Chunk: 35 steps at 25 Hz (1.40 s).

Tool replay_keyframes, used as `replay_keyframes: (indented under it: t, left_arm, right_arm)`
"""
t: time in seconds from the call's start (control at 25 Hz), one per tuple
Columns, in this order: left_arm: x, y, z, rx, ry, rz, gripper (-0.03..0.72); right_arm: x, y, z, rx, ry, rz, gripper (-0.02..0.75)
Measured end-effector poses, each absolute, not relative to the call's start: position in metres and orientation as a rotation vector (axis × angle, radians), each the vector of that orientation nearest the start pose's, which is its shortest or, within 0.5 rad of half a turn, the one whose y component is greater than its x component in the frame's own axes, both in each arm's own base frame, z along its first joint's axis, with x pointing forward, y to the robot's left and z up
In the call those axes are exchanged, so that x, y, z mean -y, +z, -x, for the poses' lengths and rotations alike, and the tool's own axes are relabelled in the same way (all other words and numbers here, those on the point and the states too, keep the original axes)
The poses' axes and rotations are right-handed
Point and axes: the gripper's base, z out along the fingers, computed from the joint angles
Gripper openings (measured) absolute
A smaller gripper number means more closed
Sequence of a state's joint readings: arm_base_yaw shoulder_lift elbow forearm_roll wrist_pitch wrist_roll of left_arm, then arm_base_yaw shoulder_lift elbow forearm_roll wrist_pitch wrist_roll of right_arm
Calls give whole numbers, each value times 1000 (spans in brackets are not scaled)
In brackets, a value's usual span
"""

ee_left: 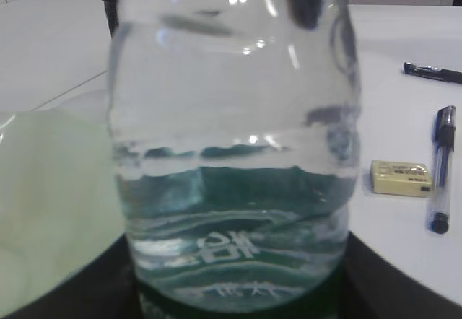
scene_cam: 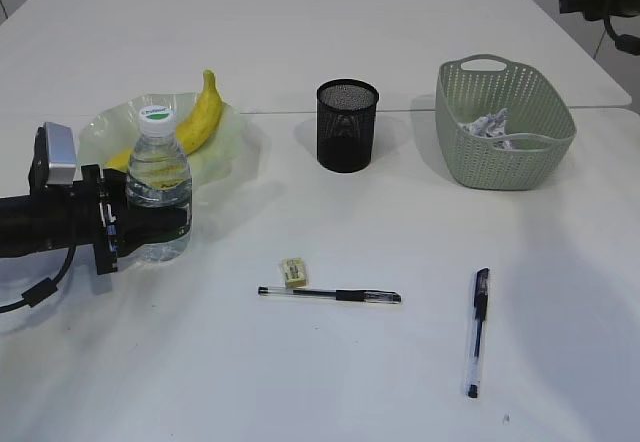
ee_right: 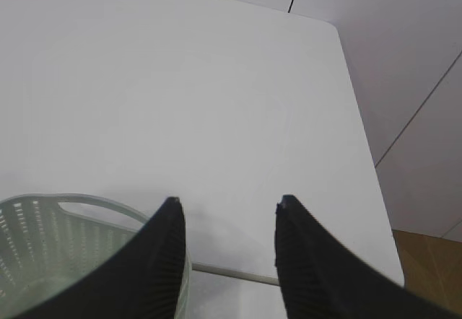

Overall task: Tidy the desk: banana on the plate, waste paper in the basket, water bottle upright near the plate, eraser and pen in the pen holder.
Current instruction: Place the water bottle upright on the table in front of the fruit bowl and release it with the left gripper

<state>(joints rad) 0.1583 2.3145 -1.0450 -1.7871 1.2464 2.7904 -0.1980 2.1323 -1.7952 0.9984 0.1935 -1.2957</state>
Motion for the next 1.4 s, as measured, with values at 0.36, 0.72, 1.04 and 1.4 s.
replay_keyframes:
  t: [0.36,0.72,1.04,1.4]
  left_arm:
    - [26,62,-372,-1585,-768,-958,361]
    - [25,62,-374,-1615,-791,-909,361]
    - [25,62,-375,-1649,-818,-853,372]
    - [24,62,-375,-1655,-824,-843,374]
  right_arm:
    - [87,269,-508,-1914,-182,212,315]
    - [87,269,-508,-1914,-182,212,316]
    - [87,269,-508,-1914,-182,212,315]
    - [87,269,-508,-1913,-183,211,315]
